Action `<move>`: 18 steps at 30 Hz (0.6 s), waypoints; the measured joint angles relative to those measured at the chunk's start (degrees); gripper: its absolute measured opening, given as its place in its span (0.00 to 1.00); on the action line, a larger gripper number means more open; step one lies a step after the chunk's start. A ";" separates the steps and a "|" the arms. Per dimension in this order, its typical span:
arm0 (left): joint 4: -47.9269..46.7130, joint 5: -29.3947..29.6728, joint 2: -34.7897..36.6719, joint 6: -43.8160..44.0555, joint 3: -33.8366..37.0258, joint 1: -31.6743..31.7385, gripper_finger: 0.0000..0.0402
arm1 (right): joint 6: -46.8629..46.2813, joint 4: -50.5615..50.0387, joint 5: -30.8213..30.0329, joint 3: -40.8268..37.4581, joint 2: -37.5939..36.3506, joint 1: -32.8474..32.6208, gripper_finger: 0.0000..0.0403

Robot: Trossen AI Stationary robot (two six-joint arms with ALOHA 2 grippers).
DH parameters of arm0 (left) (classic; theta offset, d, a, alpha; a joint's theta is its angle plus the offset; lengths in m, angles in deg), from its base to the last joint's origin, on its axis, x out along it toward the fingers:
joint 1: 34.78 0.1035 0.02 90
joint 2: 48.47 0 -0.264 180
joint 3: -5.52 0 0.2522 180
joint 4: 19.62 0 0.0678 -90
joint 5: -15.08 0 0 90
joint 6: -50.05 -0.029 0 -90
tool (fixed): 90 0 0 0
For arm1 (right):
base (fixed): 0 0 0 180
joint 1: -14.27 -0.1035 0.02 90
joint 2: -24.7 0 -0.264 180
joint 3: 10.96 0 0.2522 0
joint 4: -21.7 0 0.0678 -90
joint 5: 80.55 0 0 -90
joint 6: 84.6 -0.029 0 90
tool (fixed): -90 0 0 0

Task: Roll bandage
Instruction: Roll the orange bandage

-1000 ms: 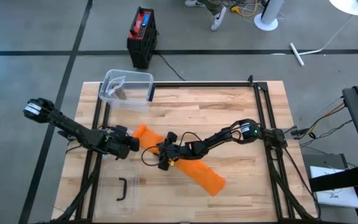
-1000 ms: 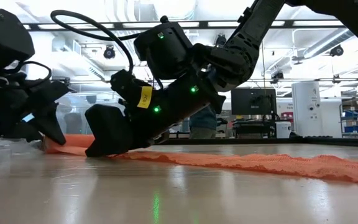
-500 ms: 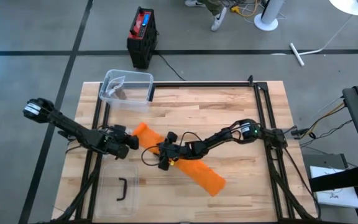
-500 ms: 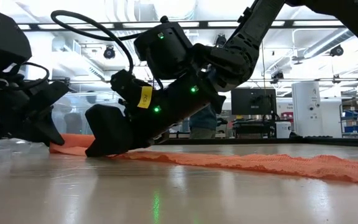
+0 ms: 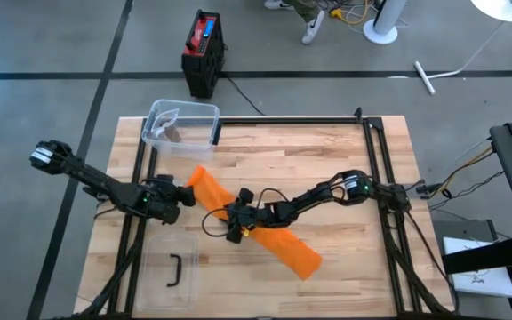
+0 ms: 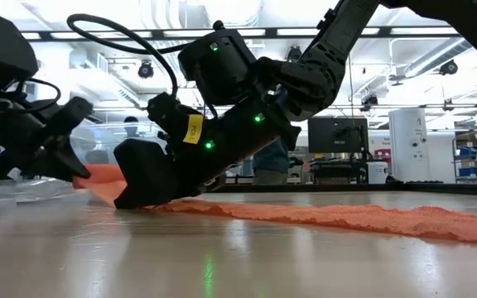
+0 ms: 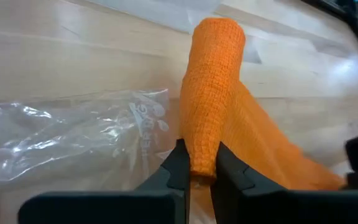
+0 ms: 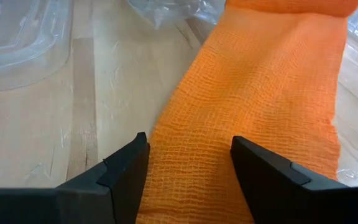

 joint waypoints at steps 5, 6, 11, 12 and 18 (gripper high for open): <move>-0.07 -1.34 6.08 -4.25 0.00 0.00 0.06 | -1.23 -1.65 -0.01 0.04 -0.13 0.00 0.55; -0.10 -1.34 7.60 -5.47 0.00 0.00 0.06 | -1.25 -2.14 -0.15 0.02 -0.13 0.00 0.55; -3.06 -1.54 14.30 -8.71 -0.19 0.00 0.06 | -2.09 -2.26 -0.54 -0.60 -0.17 0.00 0.55; -4.68 -1.74 15.51 -8.79 -0.46 0.00 0.06 | -2.44 -2.35 -0.54 -0.61 -0.17 0.00 0.55; -14.34 -3.10 22.16 -9.82 -3.47 -0.02 0.06 | -2.65 -2.35 -0.56 -0.84 -0.20 0.00 0.58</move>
